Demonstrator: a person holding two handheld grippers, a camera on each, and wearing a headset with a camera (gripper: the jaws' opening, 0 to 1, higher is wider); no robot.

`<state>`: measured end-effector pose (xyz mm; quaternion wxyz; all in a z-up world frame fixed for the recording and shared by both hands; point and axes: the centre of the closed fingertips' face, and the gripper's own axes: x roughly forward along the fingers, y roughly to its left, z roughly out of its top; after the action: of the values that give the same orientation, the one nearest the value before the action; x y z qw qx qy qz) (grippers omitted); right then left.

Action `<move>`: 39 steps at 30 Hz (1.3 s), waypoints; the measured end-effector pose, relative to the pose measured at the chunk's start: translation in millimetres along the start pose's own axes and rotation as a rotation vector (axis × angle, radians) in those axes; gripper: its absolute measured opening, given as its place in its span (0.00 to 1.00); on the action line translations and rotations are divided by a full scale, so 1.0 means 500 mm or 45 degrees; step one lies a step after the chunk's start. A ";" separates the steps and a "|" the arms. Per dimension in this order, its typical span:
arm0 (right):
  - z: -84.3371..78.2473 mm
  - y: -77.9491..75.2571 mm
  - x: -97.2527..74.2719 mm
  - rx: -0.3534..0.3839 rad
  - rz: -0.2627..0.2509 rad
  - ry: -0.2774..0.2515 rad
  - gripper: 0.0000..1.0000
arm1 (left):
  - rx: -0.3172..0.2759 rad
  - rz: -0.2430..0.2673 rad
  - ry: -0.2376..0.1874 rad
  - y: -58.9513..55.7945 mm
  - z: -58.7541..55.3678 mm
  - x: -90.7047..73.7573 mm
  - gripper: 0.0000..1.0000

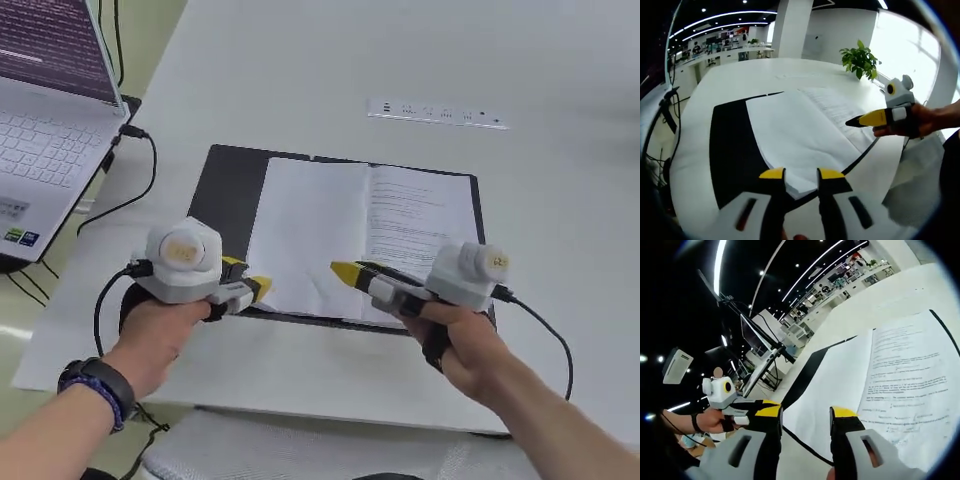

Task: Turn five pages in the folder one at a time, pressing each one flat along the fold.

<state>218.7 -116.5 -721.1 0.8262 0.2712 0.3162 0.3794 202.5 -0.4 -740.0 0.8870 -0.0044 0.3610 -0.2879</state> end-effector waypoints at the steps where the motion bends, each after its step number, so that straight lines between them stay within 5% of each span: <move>1: 0.001 -0.004 -0.004 0.003 -0.006 -0.001 0.36 | -0.003 -0.002 0.002 0.000 -0.002 0.004 0.18; 11: 0.000 -0.033 -0.030 0.038 -0.045 -0.015 0.32 | -0.082 0.021 0.066 0.018 -0.043 0.032 0.00; 17: 0.003 -0.039 -0.032 0.060 -0.052 -0.031 0.31 | -0.108 0.047 0.149 0.023 -0.084 0.040 0.00; 19: 0.002 -0.038 -0.028 0.055 -0.050 -0.026 0.31 | -0.128 0.058 0.117 0.026 -0.083 0.040 0.00; 39: 0.043 -0.061 0.016 0.008 -0.051 -0.012 0.24 | -0.070 0.053 0.155 0.023 -0.079 0.039 0.00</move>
<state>252.4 -132.1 -730.5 0.8342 0.2692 0.3191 0.3604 194.0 7.2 -784.0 0.8687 -0.0037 0.4222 -0.2592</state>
